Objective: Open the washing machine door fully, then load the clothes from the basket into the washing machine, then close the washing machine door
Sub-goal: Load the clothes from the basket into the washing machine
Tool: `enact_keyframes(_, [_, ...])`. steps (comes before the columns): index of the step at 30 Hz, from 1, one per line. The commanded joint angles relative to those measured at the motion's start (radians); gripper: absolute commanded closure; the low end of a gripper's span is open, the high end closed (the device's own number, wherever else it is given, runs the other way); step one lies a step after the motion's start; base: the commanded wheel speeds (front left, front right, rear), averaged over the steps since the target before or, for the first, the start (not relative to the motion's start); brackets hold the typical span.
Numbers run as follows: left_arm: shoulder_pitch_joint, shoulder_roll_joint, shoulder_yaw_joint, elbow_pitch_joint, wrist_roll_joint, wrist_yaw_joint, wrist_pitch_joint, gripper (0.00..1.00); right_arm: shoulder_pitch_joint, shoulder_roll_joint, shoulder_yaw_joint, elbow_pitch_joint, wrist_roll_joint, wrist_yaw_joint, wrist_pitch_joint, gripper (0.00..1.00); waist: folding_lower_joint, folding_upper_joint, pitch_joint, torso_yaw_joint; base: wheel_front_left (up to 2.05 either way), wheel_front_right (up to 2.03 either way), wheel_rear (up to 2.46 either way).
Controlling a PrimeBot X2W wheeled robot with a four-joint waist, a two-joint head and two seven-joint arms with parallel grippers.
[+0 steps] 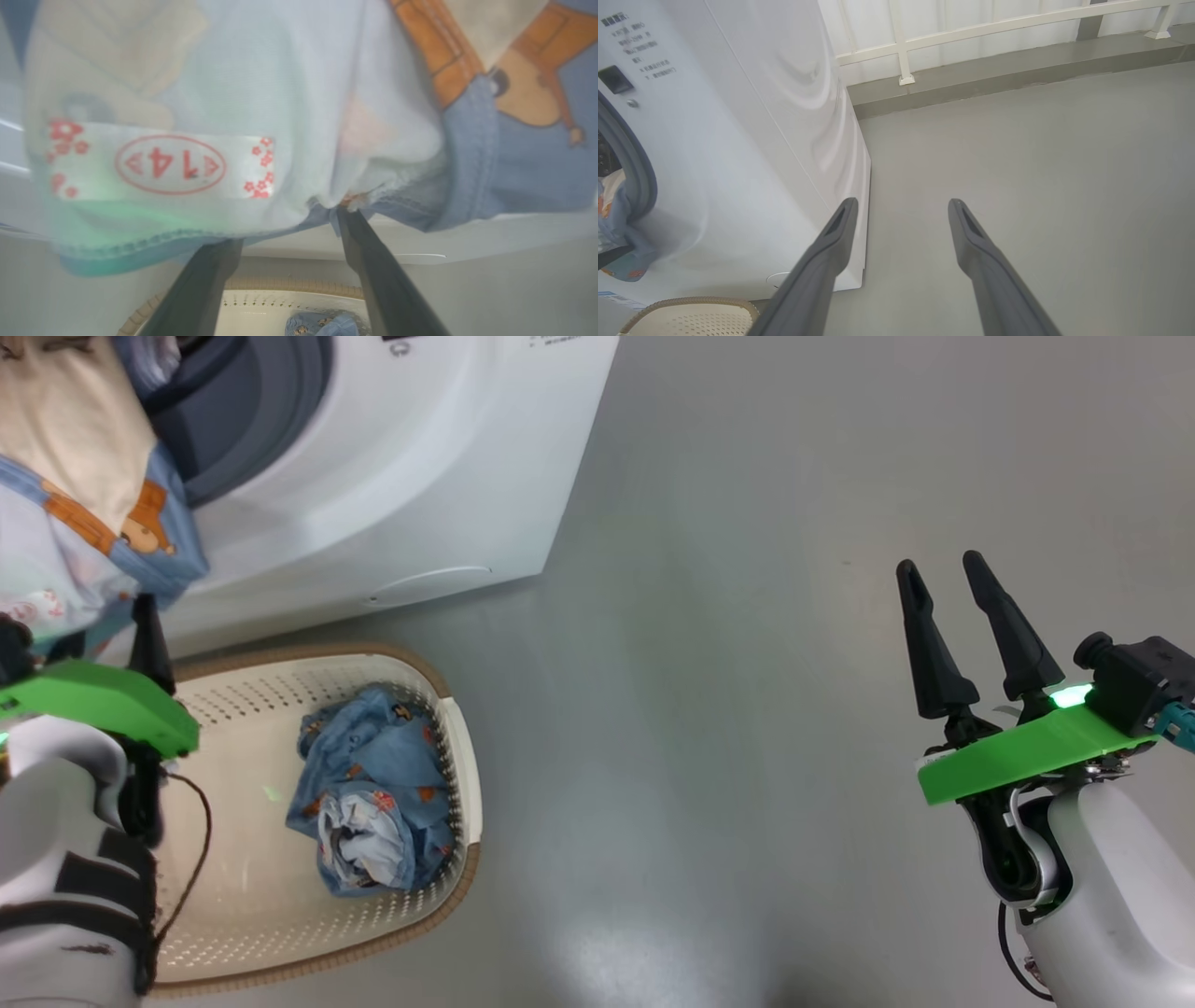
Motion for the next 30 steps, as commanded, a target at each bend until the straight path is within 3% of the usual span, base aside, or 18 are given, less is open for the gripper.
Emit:
enact_keyframes(1, [-0.016,0.048,0.021,-0.004,-0.014,-0.003,-0.007,0.0,-0.002,-0.009,0.006,-0.025,-0.009,0.007,-0.008,0.0,-0.0001,-0.0001,0.015,-0.007,0.0,0.0,0.0])
enact_keyframes(14, [-0.054,0.083,0.048,-0.077,-0.018,0.029,-0.022,0.0,-0.004,-0.016,-0.005,-0.037,-0.017,0.007,-0.008,0.0,-0.0001,-0.0001,0.052,-0.013,0.0,0.0,0.0])
enact_keyframes(24, [-0.029,0.064,0.057,-0.099,0.0,0.03,-0.023,0.0,-0.007,-0.018,-0.002,-0.036,-0.026,0.007,-0.008,0.0,-0.0001,-0.0001,0.051,0.004,0.0,0.0,0.0])
enact_keyframes(25, [-0.027,0.06,0.054,-0.088,-0.001,0.027,-0.023,0.44,-0.008,-0.018,0.0,-0.035,-0.026,0.007,-0.008,0.0,-0.0001,-0.0001,0.049,0.006,0.0,0.0,0.0])
enact_keyframes(26, [-0.027,0.056,0.051,-0.077,-0.002,0.023,-0.023,1.0,-0.008,-0.018,0.002,-0.033,-0.025,0.007,-0.008,0.0,-0.0001,-0.0001,0.047,0.007,0.0,0.0,0.0])
enact_keyframes(30, [-0.029,0.048,0.036,-0.038,-0.006,0.009,-0.023,1.0,-0.01,-0.018,0.007,-0.028,-0.023,0.007,-0.008,0.0,-0.0001,-0.0001,0.037,0.012,0.0,0.0,0.0])
